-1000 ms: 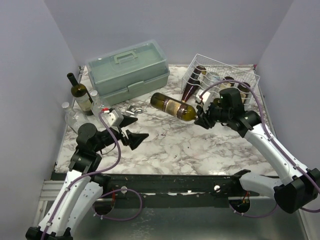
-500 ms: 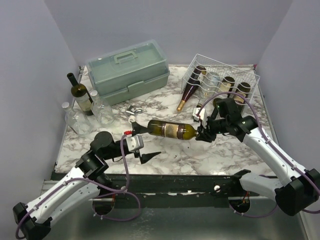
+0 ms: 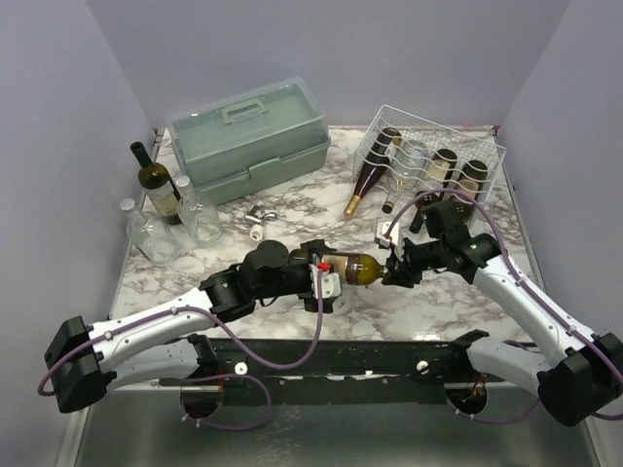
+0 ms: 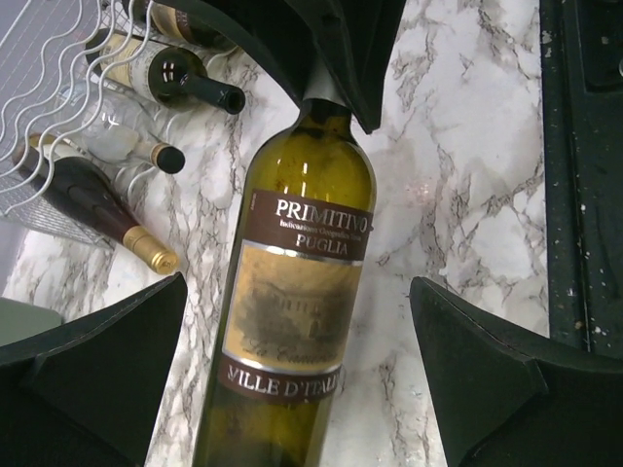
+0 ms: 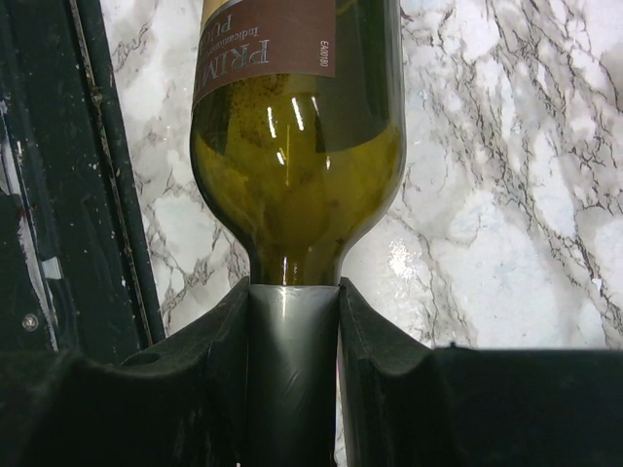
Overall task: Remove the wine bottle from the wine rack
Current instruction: Place the wine bottle at the center of the board.
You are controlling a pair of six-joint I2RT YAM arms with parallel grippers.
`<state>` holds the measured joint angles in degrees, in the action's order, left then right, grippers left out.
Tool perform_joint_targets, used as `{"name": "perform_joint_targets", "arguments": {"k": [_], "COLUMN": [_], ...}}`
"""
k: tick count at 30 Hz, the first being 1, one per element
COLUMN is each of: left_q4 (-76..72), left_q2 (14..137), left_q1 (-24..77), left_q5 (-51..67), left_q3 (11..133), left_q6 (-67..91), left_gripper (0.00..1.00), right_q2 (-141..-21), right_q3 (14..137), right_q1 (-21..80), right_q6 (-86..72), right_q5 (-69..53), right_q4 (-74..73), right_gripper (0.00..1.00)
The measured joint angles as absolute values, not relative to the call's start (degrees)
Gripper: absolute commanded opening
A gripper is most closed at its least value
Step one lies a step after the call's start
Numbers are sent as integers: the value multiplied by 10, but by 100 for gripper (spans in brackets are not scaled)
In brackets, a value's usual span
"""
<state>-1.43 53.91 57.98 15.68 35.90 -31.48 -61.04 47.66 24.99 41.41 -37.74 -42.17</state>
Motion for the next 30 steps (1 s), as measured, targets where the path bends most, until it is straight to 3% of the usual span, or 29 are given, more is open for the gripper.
{"name": "perform_joint_targets", "arguments": {"k": [15,30], "left_q4": [-12,-10], "left_q2": [708,778], "left_q1": [589,590], "left_q5": [149,94], "left_q3": [435,446], "left_q6": [-353,-393], "left_gripper": [99,95], "right_q2": [-598,-598], "right_q3": [473,473], "right_q1": [250,250], "right_q6": [416,416], "right_q5": [-382,-385], "right_q4": [-422,-423], "right_gripper": [0,0]}}
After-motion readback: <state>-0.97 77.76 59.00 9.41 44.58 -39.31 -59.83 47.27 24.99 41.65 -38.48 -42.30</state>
